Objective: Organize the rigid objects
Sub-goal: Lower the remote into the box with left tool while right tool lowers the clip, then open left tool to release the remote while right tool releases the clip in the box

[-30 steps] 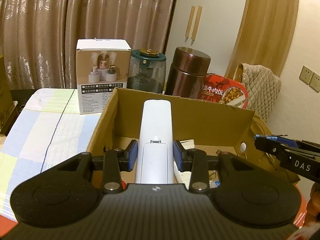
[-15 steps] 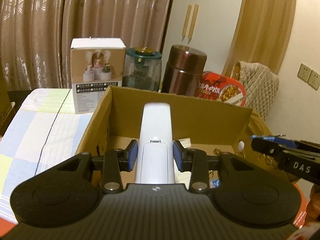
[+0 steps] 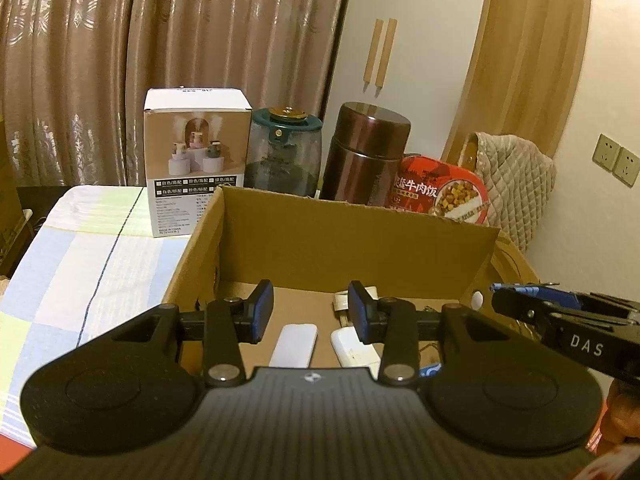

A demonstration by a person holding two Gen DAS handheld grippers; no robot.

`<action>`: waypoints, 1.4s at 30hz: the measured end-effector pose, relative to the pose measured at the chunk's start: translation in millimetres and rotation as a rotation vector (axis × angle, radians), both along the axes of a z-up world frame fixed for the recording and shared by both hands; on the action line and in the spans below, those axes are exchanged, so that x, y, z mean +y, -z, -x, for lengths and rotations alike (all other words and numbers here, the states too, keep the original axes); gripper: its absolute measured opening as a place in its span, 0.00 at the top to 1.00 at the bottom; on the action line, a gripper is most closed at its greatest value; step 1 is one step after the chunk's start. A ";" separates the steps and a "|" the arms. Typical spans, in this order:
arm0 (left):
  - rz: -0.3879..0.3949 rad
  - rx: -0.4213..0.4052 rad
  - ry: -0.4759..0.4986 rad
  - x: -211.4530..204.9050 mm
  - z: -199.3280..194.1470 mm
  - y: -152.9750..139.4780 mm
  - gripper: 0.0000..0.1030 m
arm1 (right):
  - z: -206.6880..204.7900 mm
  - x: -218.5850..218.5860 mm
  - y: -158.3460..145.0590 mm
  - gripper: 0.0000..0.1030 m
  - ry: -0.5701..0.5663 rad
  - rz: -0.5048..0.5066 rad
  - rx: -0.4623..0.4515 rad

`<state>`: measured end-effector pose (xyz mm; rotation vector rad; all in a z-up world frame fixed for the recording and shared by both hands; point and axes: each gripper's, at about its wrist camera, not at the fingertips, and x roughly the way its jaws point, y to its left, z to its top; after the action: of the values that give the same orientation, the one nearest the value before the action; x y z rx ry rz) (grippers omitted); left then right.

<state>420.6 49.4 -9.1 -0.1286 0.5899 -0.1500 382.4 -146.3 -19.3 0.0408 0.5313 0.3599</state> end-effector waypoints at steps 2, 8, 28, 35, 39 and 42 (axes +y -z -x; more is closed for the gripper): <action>-0.003 0.004 0.006 -1.8 0.3 1.2 0.66 | -0.1 0.1 0.2 0.65 0.000 -0.001 0.002; -0.012 0.014 0.011 -5.4 1.7 4.1 0.66 | -0.5 0.0 0.4 0.65 0.000 -0.002 0.003; -0.015 0.018 0.024 -9.2 3.5 5.1 0.66 | -2.2 -4.9 1.0 0.64 0.012 -0.015 0.008; -0.009 0.015 0.022 -9.0 3.9 3.2 0.66 | -8.5 -16.6 4.9 0.64 0.042 -0.095 0.043; -0.006 0.015 0.021 -9.0 3.5 2.2 0.66 | -10.1 -20.7 6.1 0.65 0.059 -0.094 0.051; -0.009 0.019 0.016 -8.9 3.1 2.3 0.62 | -11.0 -23.0 5.3 0.63 0.048 -0.122 0.050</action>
<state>417.5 40.5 -11.4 -0.1164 0.6105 -0.1613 393.4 -169.4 -24.6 0.1806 0.5568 0.3448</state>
